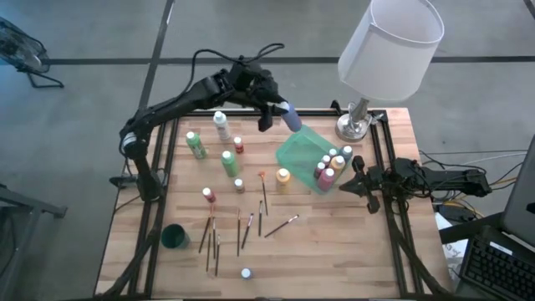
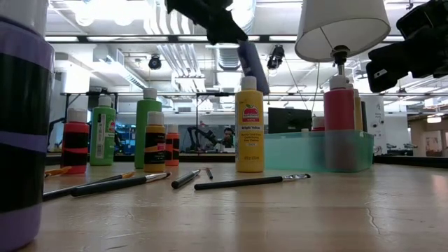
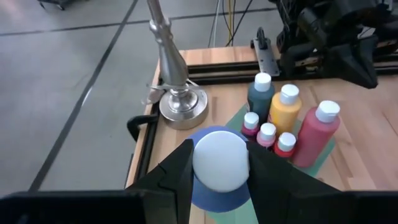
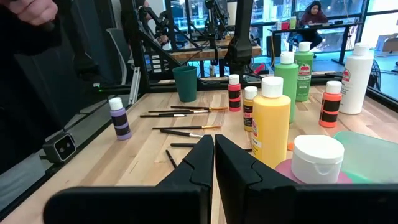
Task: Pick & Place Paint Supplies
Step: Put the big blue paint bottle into the green bin
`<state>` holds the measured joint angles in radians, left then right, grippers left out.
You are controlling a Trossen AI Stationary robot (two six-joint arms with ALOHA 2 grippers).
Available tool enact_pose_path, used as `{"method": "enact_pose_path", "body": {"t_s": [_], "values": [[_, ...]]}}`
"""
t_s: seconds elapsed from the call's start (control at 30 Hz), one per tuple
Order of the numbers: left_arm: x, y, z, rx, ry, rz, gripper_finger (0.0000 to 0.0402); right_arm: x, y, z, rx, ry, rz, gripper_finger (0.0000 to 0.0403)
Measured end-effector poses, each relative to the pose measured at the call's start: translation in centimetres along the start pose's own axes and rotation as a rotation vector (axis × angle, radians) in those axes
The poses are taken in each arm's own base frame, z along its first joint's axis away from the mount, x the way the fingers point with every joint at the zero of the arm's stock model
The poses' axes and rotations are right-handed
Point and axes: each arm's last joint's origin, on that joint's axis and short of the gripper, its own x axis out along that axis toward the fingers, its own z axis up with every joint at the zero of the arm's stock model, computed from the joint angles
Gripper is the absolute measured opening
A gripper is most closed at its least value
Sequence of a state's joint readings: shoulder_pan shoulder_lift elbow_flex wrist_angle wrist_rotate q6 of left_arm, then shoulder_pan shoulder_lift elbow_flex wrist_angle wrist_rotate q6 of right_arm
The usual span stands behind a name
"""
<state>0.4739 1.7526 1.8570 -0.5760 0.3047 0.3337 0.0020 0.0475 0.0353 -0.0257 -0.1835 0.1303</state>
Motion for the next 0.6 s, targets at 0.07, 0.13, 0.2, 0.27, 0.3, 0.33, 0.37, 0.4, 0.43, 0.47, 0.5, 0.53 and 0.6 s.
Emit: {"method": "enact_pose_path", "body": {"t_s": [0.07, 0.13, 0.2, 0.27, 0.3, 0.33, 0.37, 0.4, 0.43, 0.47, 0.5, 0.53, 0.6], "values": [[0.9, 0.1, 0.0, -0.002, 0.004, -0.005, 0.0124, 0.0, 0.0, 0.0, 0.0, 0.0, 0.0, 0.0013], [1.7, 0.1, 0.2, -0.008, -0.001, -0.012, 0.0124, 0.0, 0.0, 0.0, 0.0, 0.0, 0.0, 0.0013], [2.8, 0.2, 0.2, -0.01, 0.0, -0.027, 0.0124, 0.0, 0.0, 0.0, 0.0, 0.0, 0.0, 0.0013], [4.0, 0.1, 0.3, -0.009, 0.006, -0.04, 0.0124, 0.0, 0.0, 0.0, 0.0, 0.0, 0.0, 0.0013], [4.6, 0.1, 0.3, -0.008, 0.01, -0.047, 0.0124, 0.0, 0.0, 0.0, 0.0, 0.0, 0.0, 0.0013], [5.1, 0.0, 0.3, -0.008, 0.011, -0.055, 0.0124, 0.0, 0.0, 0.0, 0.0, 0.0, 0.0, 0.0013], [5.7, 0.0, 0.3, -0.007, 0.011, -0.06, 0.0124, 0.0, 0.0, 0.0, 0.0, 0.0, 0.0, 0.0013], [6.1, 0.0, 0.4, -0.005, 0.01, -0.063, 0.0124, 0.0, 0.0, 0.0, 0.0, 0.0, 0.0, 0.0013], [6.7, -0.1, 0.4, -0.003, 0.009, -0.068, 0.0124, 0.0, 0.0, 0.0, 0.0, 0.0, 0.0, 0.0013], [7.2, -0.1, 0.5, -0.001, 0.008, -0.071, 0.0124, 0.0, 0.0, 0.0, 0.0, 0.0, 0.0, 0.0013], [7.6, -0.2, 0.5, 0.001, 0.009, -0.075, 0.0124, 0.0, 0.0, 0.0, 0.0, 0.0, 0.0, 0.0013], [8.1, -0.3, 0.4, 0.002, 0.01, -0.079, 0.0124, 0.0, 0.0, 0.0, 0.0, 0.0, 0.0, 0.0013], [9.1, -0.4, 0.2, 0.001, 0.023, -0.089, 0.0124, 0.0, 0.0, 0.0, 0.0, 0.0, 0.0, 0.0013]]}}
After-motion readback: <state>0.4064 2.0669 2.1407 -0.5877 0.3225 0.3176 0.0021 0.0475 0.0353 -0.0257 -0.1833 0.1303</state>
